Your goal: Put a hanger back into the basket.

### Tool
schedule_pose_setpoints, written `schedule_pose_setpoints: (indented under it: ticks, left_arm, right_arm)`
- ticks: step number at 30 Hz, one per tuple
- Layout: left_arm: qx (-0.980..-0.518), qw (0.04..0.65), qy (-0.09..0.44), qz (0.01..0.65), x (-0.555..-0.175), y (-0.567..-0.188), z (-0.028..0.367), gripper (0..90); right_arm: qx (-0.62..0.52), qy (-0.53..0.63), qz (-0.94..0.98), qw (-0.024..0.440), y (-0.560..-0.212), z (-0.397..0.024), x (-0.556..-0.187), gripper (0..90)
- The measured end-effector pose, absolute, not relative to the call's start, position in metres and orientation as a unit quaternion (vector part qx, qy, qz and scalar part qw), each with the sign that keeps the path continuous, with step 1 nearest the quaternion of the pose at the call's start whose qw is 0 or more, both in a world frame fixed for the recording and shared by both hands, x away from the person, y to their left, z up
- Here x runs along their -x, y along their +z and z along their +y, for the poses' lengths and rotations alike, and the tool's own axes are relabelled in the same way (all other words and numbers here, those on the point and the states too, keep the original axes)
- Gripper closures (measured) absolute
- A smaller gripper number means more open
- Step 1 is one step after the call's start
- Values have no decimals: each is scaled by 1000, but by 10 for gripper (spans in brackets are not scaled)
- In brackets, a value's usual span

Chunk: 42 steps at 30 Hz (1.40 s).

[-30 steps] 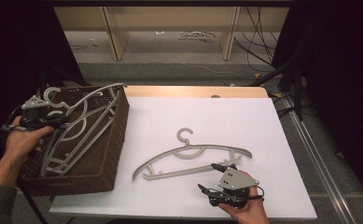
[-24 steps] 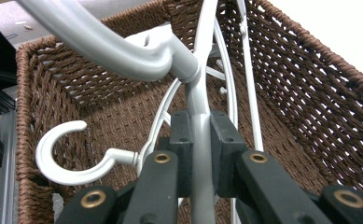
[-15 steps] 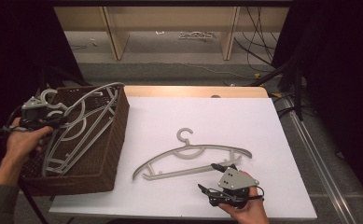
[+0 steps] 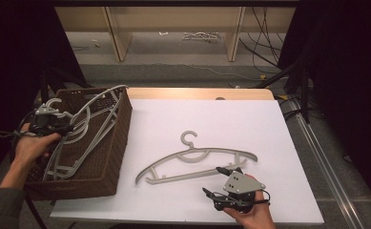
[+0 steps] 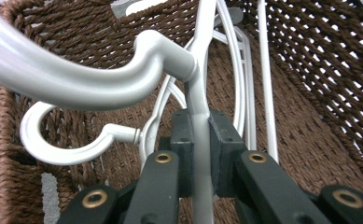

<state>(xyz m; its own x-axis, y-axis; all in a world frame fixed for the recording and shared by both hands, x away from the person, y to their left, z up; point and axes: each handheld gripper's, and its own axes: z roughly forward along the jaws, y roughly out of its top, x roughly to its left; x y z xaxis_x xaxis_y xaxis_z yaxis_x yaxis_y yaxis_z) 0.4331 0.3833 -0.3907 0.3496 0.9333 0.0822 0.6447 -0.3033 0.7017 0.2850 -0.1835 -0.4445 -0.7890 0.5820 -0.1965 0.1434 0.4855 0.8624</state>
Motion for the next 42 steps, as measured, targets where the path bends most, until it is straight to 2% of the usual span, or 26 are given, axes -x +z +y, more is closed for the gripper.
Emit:
schedule_pose_setpoints:
  ticks: [22,29,33,38,42]
  left_arm:
    - [-776,265,264,507,-437,-382,385,822]
    - [-778,275,270,496,-431,-380,388,823]
    - [-769,285,308,482,-427,-371,384,824]
    - [-767,307,310,471,-420,-357,385,824]
    - [-771,291,303,479,-420,-357,393,823]
  right_arm:
    - [-220,458,827,239,-444,-184,-285,255]
    - [-222,458,827,239,-444,-184,-284,255]
    - [-222,455,829,237,-444,-185,-284,255]
    - [-222,456,828,238,-445,-184,-284,255]
    - [-220,457,828,240,-445,-184,-284,255]
